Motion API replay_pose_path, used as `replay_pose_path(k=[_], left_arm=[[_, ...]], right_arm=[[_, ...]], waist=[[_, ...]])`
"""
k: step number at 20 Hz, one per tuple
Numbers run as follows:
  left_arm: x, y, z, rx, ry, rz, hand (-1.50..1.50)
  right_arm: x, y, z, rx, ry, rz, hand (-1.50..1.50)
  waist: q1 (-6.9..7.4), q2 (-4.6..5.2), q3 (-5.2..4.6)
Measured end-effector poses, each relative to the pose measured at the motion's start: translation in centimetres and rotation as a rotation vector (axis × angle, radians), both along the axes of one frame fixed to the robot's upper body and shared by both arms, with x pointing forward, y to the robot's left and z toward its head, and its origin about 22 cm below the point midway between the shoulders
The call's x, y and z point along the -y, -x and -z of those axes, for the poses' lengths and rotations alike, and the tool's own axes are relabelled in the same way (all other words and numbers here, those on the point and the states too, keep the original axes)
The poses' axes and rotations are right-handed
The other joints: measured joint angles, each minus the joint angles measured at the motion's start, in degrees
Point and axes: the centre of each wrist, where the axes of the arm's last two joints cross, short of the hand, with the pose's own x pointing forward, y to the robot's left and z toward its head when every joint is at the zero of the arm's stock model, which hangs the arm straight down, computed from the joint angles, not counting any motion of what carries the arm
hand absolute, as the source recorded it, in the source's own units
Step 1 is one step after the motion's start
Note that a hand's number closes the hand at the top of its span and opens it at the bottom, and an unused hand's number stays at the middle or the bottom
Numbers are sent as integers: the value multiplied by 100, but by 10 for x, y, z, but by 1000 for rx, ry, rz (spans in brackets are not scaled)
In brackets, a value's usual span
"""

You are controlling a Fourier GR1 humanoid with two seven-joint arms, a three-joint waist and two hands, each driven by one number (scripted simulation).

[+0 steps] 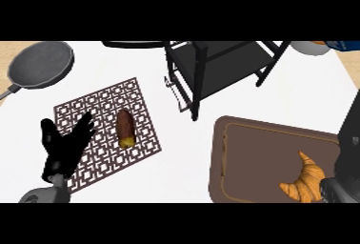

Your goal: Pick the can from the tray and place it in the tiered shelf

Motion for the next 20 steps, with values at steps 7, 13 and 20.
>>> replay_pose_path(k=[7,13,20], left_arm=[[-3,-4,3,11,2,2,0],[-4,-5,1,2,-4,9,0],[-1,0,0,1,6,16,0]], right_arm=[[-4,-47,-13,-26,45,-15,150],[-19,-78,0,-23,110,-39,150],[-24,-109,22,-9,124,-31,150]], waist=[[41,10,12],[58,18,8],[75,24,4]])
